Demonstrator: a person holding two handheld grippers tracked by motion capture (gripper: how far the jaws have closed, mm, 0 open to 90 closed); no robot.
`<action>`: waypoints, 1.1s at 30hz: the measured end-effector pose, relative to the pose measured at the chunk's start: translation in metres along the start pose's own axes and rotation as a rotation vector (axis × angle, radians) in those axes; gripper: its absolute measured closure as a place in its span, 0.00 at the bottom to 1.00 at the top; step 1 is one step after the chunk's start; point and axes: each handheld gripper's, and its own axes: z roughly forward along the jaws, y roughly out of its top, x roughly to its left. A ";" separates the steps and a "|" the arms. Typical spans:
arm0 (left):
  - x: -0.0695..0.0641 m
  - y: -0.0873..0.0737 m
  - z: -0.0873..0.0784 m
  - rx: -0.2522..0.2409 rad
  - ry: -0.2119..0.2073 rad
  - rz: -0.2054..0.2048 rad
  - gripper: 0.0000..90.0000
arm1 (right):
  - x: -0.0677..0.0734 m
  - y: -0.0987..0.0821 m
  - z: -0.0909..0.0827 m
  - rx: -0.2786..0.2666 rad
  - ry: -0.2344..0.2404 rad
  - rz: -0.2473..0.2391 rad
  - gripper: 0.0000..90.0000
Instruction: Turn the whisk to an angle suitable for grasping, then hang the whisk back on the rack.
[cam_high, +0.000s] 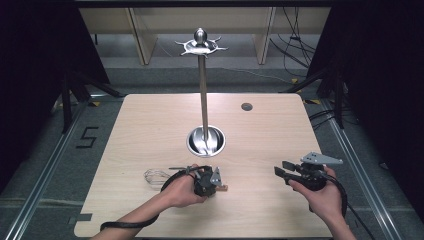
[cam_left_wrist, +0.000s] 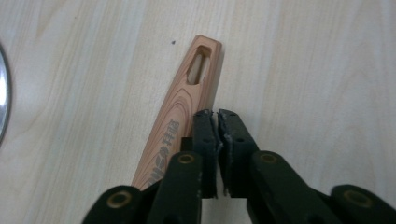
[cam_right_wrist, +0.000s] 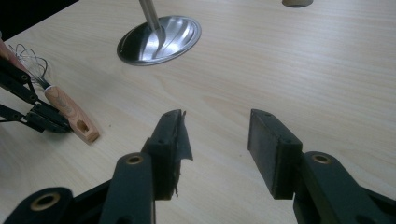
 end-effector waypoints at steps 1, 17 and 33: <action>0.000 0.000 -0.002 -0.012 0.000 -0.001 0.92 | 0.000 0.000 -0.001 0.003 0.001 0.009 0.62; 0.024 -0.020 -0.045 -0.020 -0.002 -0.005 0.50 | -0.007 -0.003 -0.006 -0.043 -0.036 -0.013 0.62; 0.026 -0.021 -0.042 0.106 -0.024 0.103 0.47 | -0.005 -0.001 0.000 -0.010 -0.017 0.011 0.62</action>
